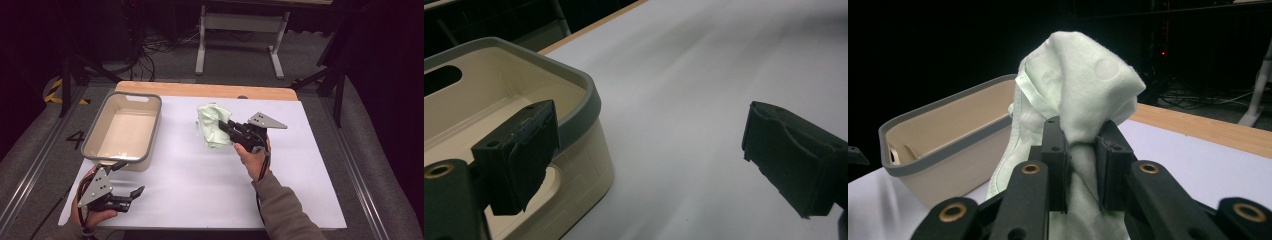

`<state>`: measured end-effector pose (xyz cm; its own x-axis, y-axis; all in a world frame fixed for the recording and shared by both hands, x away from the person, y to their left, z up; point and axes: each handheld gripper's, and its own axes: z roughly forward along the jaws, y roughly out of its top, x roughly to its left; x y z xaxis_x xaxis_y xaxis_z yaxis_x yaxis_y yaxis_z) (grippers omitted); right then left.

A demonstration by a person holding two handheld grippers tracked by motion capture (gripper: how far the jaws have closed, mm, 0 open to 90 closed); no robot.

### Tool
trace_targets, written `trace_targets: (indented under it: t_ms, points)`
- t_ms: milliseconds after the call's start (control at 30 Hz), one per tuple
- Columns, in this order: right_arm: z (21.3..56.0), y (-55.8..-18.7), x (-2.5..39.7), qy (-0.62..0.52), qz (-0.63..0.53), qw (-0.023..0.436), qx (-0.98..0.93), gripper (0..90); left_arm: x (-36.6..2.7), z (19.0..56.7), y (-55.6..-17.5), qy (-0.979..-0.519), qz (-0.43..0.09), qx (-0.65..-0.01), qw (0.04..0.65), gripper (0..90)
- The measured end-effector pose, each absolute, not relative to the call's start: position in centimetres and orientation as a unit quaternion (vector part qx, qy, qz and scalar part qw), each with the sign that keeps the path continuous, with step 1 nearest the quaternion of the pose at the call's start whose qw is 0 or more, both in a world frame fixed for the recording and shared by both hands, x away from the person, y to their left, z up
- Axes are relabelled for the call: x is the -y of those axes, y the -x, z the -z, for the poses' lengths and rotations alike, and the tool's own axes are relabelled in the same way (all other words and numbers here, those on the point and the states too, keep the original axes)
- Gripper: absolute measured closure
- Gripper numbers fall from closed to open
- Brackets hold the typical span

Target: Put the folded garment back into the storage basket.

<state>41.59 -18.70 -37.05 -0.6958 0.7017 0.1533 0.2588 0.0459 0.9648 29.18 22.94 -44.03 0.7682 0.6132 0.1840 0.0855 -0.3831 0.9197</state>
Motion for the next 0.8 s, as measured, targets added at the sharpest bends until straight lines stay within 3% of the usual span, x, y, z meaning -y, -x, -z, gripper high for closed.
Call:
trace_targets:
  t_ms: [800]
  points:
    - [35.8,-43.7,11.6,-0.317,-0.620,0.156,-0.701,77.8,-22.8,44.1,-29.2,-0.789,-0.251,-0.216,0.518,9.2]
